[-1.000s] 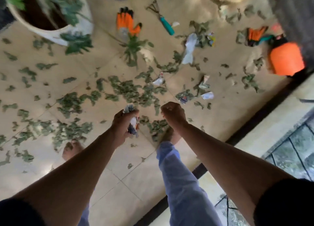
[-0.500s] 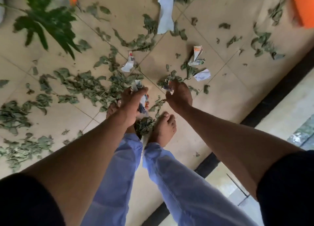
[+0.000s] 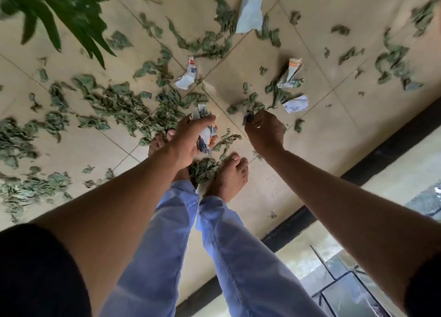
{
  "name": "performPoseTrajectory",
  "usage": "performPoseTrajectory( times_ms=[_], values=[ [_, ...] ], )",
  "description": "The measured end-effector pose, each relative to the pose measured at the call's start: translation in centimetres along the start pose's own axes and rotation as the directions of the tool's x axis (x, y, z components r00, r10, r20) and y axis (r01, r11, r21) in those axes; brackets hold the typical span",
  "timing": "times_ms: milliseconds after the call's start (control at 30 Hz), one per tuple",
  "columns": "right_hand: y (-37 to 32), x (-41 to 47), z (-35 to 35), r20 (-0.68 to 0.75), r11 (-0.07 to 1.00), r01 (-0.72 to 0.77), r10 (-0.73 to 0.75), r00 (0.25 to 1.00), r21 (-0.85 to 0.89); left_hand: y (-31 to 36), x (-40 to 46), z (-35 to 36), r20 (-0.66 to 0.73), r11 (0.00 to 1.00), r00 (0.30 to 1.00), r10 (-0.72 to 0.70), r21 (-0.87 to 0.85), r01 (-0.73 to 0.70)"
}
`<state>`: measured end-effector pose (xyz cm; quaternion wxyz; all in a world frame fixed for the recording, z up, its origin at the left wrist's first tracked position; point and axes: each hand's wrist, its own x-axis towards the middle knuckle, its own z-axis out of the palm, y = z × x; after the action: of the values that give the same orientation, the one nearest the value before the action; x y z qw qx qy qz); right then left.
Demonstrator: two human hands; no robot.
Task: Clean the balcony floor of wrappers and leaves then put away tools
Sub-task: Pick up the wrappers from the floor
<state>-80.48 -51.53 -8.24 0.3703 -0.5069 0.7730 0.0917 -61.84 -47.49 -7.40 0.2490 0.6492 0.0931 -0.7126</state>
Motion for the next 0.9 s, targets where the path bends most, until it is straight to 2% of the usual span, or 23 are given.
performPoseTrajectory(
  times_ms=[100,167,267,300,367,400,433,500,600,667,800,900],
  values=[
    [-3.1,-3.1,-1.7,0.058,0.973,0.146,-0.158,0.986,0.179,1.1,-2.0,0.5,0.049,0.996,0.999,-0.019,-0.083,0.023],
    [-5.1,-5.1,-2.0,0.084,0.947,0.280,-0.295,0.952,0.157,1.9,-2.9,0.8,0.098,0.988,0.995,-0.008,-0.150,0.023],
    [-8.0,-6.4,-1.8,0.097,0.870,0.492,-0.493,0.865,0.038,3.1,-3.4,0.9,0.215,0.960,0.972,0.098,-0.276,-0.036],
    [-8.9,-6.4,-1.6,0.121,0.829,0.560,-0.556,0.822,-0.001,3.3,-3.4,0.8,0.175,0.947,0.976,0.133,-0.312,-0.073],
    [-10.7,-6.0,-1.4,0.185,0.754,0.657,-0.646,0.740,0.007,3.8,-2.9,-0.1,-0.033,0.938,0.983,0.179,-0.297,-0.180],
    [-11.2,-5.5,-1.2,0.210,0.750,0.658,-0.654,0.726,0.062,4.1,-2.5,-0.7,-0.147,0.941,0.972,0.184,-0.258,-0.218],
    [-11.8,-5.1,-1.1,0.221,0.775,0.617,-0.632,0.743,0.140,4.4,-1.9,-1.6,-0.208,0.945,0.961,0.183,-0.234,-0.230],
    [-12.5,-3.4,-0.5,0.160,0.833,0.507,-0.544,0.823,0.223,4.6,-0.5,-3.3,-0.201,0.953,0.970,0.137,-0.241,-0.185],
    [-13.5,0.5,1.2,-0.003,0.896,0.439,-0.439,0.898,0.067,4.6,1.1,-5.6,-0.132,0.961,0.988,0.080,-0.252,-0.112],
    [-13.9,3.2,3.1,0.036,0.875,0.472,-0.471,0.881,-0.106,4.3,2.0,-6.6,-0.085,0.956,0.992,0.088,-0.271,-0.108],
    [-13.9,6.6,7.1,0.284,0.683,0.647,-0.582,0.762,-0.339,3.9,2.9,-8.1,0.023,0.942,0.995,0.094,-0.324,-0.081],
    [-14.1,7.3,8.4,0.260,0.628,0.663,-0.616,0.743,-0.407,4.0,2.7,-8.7,0.059,0.942,0.994,0.093,-0.329,-0.069]
  ],
)
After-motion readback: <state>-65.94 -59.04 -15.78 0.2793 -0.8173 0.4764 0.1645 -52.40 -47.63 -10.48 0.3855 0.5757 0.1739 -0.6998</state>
